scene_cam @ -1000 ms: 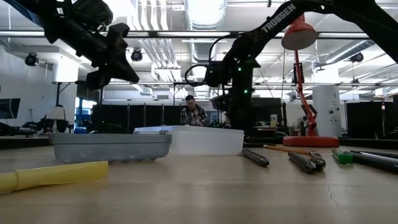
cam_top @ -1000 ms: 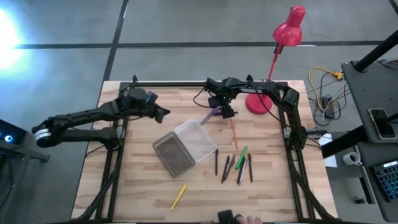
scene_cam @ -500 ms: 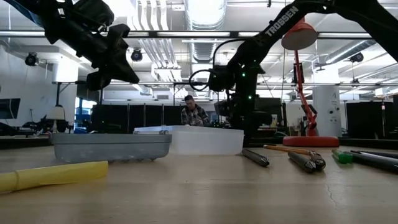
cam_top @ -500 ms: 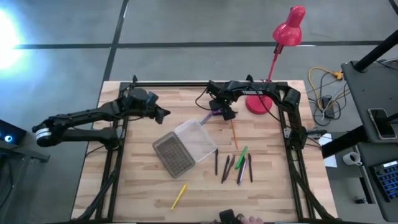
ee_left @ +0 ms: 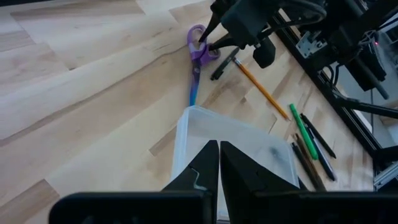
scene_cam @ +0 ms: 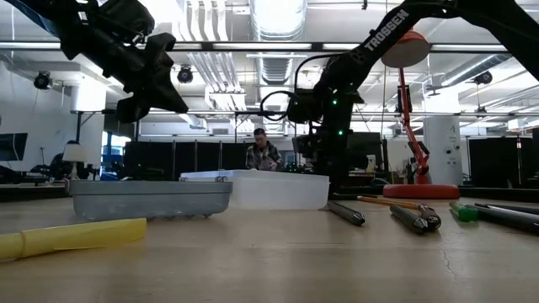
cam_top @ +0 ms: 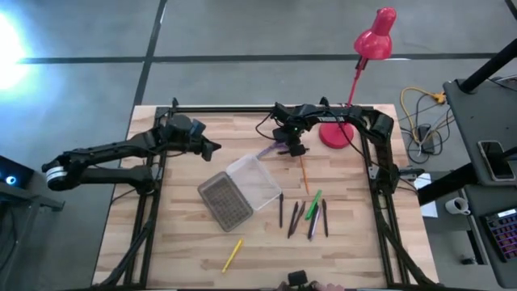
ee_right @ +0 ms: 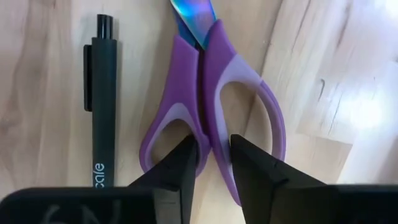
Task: Pick & place school supplies into a supply box
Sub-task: Put the purple scissors into the gray supply box
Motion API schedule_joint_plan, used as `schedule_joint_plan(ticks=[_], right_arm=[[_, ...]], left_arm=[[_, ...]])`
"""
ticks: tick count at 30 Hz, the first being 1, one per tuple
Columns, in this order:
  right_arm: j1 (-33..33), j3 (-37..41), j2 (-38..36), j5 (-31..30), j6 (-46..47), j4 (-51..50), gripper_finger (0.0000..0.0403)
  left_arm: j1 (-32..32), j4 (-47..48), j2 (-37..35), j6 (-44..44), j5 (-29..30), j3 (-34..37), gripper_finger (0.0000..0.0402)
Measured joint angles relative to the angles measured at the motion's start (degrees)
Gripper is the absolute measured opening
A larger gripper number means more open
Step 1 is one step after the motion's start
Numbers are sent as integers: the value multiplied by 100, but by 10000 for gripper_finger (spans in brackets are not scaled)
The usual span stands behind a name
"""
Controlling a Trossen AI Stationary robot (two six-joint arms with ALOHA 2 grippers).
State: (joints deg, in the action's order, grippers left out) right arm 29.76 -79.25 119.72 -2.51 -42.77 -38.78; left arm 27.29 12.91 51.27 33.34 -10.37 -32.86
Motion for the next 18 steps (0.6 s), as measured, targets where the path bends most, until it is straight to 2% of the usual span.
schedule_joint_plan(ticks=[6,11,18], right_arm=[[-28,130,-35,-131,606,36,81],[-24,-167,-115,-208,1811,-200,51],[83,-832,-260,-222,3871,-774,30]], left_arm=[[0,0,0,10,0,0,0],[0,-4,0,26,0,0,0],[0,-31,-2,26,0,0,0]])
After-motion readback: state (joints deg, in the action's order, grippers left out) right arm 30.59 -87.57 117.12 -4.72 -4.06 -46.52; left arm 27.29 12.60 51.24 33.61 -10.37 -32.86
